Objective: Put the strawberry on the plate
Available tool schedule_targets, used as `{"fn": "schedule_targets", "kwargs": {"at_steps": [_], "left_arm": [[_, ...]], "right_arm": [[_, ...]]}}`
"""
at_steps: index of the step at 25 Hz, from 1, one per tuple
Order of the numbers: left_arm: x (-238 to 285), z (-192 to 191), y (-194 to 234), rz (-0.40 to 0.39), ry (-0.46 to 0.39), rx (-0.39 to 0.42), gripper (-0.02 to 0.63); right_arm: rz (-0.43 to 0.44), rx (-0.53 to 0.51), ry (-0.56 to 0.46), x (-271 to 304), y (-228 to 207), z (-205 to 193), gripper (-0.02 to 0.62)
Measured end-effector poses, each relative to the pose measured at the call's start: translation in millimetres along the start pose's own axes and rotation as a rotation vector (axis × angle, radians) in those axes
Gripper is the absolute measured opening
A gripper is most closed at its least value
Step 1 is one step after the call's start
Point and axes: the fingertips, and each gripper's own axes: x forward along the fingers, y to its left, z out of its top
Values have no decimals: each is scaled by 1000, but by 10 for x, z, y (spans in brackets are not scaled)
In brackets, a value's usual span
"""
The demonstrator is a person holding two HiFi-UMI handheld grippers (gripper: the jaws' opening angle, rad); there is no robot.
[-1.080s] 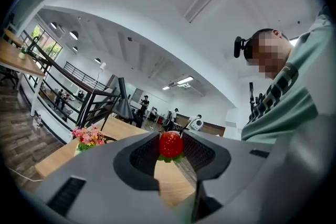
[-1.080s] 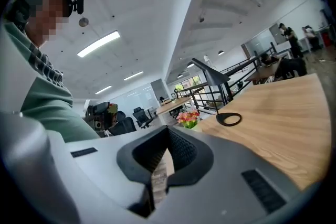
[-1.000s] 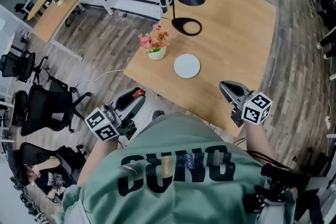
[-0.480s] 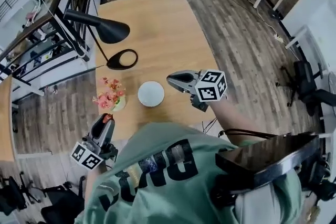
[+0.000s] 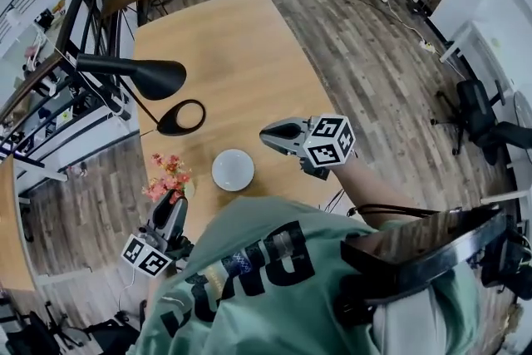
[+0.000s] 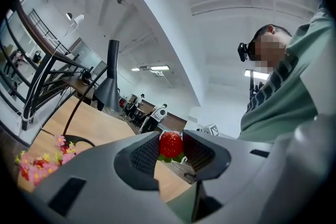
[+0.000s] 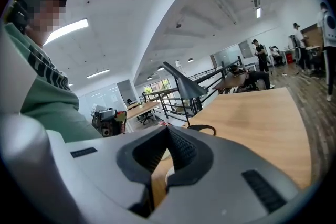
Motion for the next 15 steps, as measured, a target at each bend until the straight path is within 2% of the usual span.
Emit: {"fn": "schedule_targets", "kwargs": {"at_steps": [4,8,15], "left_arm": [[402,-88,-63,26,25,-4,141],[700,-151,-94,38,59,6,141],[721,-178,-32,62,76,7,141]], "right_arm": [[45,-6,-4,-121,-273,81,5],[66,19,2,-177,-519,-19,6],[68,43,-4,-217,-613,-119,6]]}}
